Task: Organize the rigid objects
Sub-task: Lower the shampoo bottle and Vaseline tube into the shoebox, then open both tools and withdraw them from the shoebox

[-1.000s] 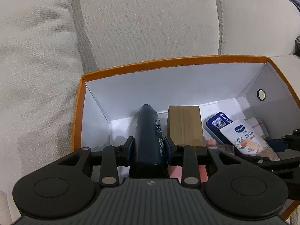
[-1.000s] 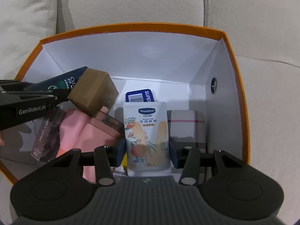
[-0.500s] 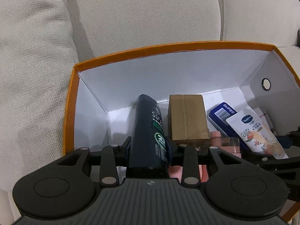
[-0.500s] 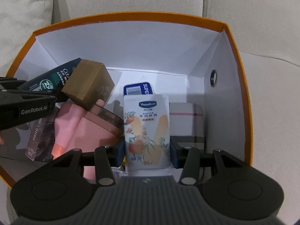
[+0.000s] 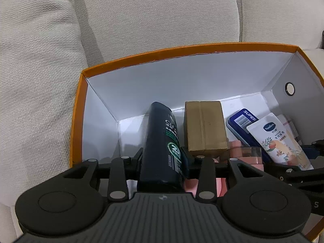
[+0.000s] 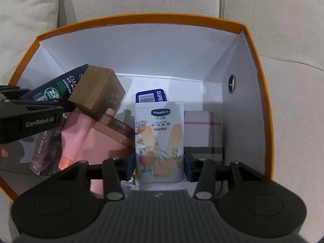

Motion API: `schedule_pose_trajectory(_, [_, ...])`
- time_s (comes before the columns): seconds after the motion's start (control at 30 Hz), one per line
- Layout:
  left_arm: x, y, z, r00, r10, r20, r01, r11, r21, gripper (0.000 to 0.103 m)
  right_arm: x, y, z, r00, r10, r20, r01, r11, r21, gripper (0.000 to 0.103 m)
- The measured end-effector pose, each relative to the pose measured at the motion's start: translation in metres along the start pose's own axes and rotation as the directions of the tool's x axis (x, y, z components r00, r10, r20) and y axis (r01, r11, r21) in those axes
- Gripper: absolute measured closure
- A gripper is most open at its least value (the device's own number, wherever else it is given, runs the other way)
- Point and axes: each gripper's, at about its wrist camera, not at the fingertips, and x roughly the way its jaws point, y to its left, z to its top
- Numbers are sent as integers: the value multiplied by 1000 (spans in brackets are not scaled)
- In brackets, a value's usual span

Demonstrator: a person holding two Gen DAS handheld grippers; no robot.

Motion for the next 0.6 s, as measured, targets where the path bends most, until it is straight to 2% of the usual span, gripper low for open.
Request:
schedule_pose_trajectory(0.33, [-1, -2, -1, 1000, 1, -2, -1, 1000, 10, 58, -2, 1, -1, 1000, 2, 15, -2, 1000, -9, 46])
schedule_pose_trajectory(0.6, [-7, -3, -4, 1000, 12, 24, -12, 1000, 11, 56, -7, 7, -5, 999, -14, 38, 16, 999, -43, 41])
